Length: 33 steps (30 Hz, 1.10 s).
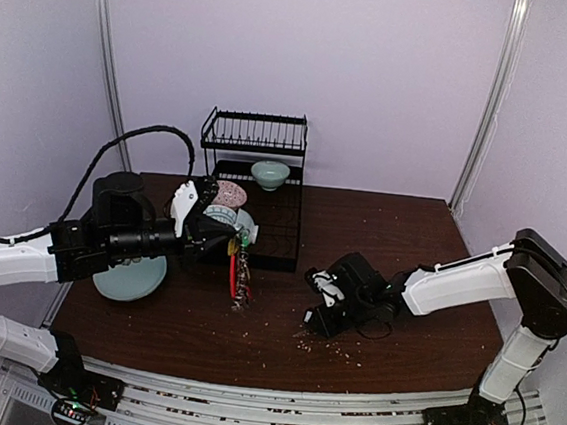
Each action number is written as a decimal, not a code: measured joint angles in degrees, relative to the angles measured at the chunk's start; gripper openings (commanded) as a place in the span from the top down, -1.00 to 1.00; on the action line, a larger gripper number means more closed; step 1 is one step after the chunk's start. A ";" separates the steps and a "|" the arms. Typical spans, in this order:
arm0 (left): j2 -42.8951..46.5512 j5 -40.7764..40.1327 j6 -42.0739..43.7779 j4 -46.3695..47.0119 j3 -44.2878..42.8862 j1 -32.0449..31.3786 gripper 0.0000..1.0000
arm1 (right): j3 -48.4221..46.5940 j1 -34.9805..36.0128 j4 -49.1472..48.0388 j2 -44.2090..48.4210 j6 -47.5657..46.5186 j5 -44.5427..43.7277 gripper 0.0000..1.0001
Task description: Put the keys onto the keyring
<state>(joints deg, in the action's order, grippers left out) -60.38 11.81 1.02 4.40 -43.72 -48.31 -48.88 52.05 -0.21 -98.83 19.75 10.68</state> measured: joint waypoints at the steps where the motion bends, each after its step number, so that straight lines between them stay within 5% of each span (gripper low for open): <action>1: 0.00 0.00 0.00 0.00 0.00 0.00 1.00 | -0.35 0.00 0.02 -0.22 0.00 0.00 0.72; 6: 0.00 0.00 0.00 0.00 0.00 0.00 1.00 | -0.79 0.00 -0.04 -0.92 -0.24 0.04 1.00; 17: -0.22 1.36 0.92 -0.66 -0.15 0.00 1.00 | -3.39 0.02 5.86 2.82 -5.40 0.24 1.00; 26: -5.42 12.79 7.08 -8.26 -5.73 -1.38 1.00 | -4.57 4.17 9.53 27.23 -30.47 -0.33 1.00; 33: -5.64 19.98 7.96 -9.57 -5.81 -2.58 1.00 | -5.51 11.37 6.51 28.92 -52.43 -7.32 1.00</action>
<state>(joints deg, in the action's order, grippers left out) -66.02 31.79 8.97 -5.17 -49.54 -50.89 -54.39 63.42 6.31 -69.91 -32.69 3.36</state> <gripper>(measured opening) 0.006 0.005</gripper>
